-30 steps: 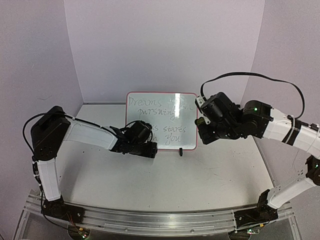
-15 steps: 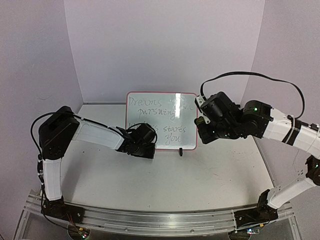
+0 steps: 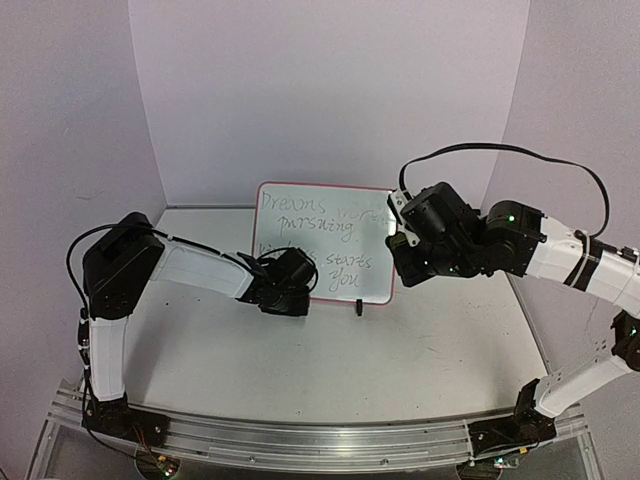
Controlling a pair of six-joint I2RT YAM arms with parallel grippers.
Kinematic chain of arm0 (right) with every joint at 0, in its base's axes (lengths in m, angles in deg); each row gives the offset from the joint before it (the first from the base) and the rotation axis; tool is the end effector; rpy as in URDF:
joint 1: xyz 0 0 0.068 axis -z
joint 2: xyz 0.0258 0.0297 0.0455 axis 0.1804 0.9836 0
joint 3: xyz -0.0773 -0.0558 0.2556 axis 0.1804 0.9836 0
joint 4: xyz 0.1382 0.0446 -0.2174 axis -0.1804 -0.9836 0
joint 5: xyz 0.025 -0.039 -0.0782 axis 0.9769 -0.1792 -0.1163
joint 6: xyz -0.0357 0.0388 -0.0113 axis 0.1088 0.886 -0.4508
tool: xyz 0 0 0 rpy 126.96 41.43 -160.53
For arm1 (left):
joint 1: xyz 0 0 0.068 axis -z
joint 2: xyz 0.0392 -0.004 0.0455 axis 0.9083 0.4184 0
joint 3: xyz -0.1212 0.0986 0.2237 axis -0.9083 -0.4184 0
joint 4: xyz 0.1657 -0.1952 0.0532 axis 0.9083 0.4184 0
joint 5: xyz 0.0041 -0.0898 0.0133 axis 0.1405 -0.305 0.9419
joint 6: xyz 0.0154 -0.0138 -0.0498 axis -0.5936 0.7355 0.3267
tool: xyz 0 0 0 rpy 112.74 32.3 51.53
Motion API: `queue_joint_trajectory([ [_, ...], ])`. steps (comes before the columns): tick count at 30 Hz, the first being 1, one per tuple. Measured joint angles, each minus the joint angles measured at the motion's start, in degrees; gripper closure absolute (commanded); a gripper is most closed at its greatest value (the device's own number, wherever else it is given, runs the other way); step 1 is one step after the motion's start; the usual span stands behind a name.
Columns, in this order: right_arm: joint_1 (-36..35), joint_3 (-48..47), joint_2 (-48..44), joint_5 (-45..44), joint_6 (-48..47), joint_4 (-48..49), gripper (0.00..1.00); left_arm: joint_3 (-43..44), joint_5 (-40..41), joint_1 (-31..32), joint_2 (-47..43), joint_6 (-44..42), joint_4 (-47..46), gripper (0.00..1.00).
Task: Erase the whiteboard
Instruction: Move the whiteboard to the center of the board.
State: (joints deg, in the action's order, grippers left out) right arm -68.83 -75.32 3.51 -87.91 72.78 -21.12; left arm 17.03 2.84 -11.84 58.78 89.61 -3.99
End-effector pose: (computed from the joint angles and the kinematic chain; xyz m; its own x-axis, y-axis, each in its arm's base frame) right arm 0.1646 0.2394 0.3498 -0.5450 -0.3675 -0.7536 -0.4783 0.8745 -0.0806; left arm 0.2561 -0.3284 0.1338 -0.8179 0.0937 -0.5676 0.2172 0.9639 -0.1540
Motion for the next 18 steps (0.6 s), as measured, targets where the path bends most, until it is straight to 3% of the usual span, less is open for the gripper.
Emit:
queue_joint_trajectory([
  [8, 0.00, 0.00, 0.00, 0.37, -0.46, 0.65, 0.99, 2.88, 2.82, 1.70, 1.59, 3.31, 3.53, 1.00],
  [18, 0.00, 0.00, 0.00, 0.37, -0.68, 0.81, 0.99, 12.02, 6.52, 6.42, 6.05, 13.78, 14.68, 1.00],
])
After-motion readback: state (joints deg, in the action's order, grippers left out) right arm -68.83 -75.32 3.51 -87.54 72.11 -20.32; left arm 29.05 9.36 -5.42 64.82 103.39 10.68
